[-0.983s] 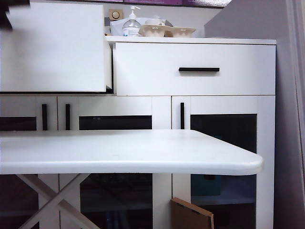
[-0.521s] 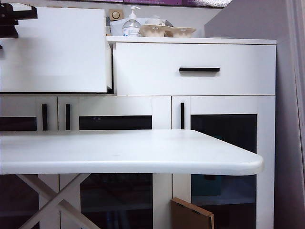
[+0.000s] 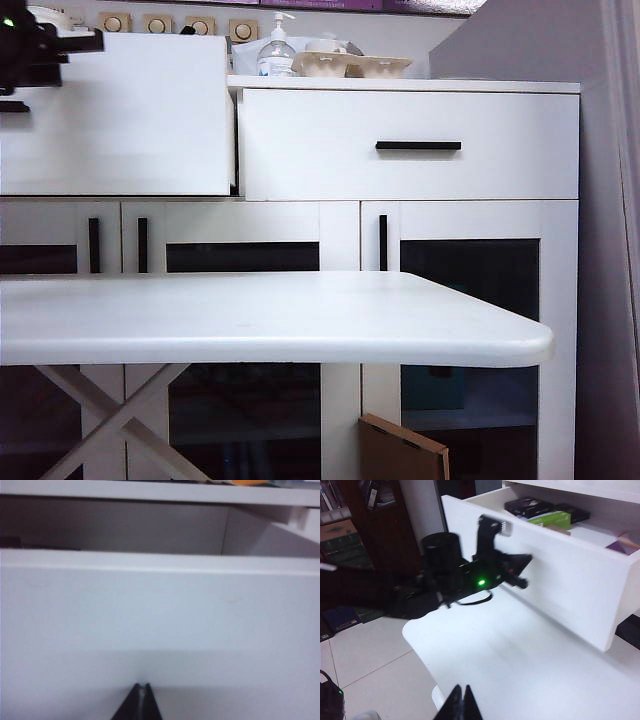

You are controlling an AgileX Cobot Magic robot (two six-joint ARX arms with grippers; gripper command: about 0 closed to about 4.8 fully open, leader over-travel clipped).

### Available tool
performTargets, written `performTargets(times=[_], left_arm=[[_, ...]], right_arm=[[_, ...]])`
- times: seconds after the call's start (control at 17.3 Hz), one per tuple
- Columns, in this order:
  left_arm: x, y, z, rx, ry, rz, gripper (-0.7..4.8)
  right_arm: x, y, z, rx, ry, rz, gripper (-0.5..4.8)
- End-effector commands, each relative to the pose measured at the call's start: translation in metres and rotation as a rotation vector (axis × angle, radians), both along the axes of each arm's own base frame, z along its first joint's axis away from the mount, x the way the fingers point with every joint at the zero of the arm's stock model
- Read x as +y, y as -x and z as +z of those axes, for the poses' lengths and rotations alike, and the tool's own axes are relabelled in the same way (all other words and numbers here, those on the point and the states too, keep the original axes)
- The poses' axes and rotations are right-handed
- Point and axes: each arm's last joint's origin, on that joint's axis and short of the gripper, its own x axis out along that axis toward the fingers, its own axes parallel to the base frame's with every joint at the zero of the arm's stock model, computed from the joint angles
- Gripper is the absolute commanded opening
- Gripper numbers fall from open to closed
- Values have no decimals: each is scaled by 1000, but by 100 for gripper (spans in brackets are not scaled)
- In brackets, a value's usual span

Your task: Pick up a can of beer from the white table, open the left drawer, place the beer inside the drawer, and finally close the drawer.

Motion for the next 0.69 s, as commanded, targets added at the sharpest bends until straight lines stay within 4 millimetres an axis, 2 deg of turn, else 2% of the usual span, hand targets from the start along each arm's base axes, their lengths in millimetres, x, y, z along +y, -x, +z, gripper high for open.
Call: performTargets(times=[0.06, 0.46, 0.69], left_arm=[[0, -12, 5, -31, -3, 0, -6], [-3, -51, 9, -43, -57, -21, -6], [3, -70, 7, -43, -56, -12, -6]], right_arm=[[-1, 1, 3, -14, -18, 3, -6], [0, 0, 3, -12, -15, 1, -6], [0, 0, 3, -14, -13, 2, -6]])
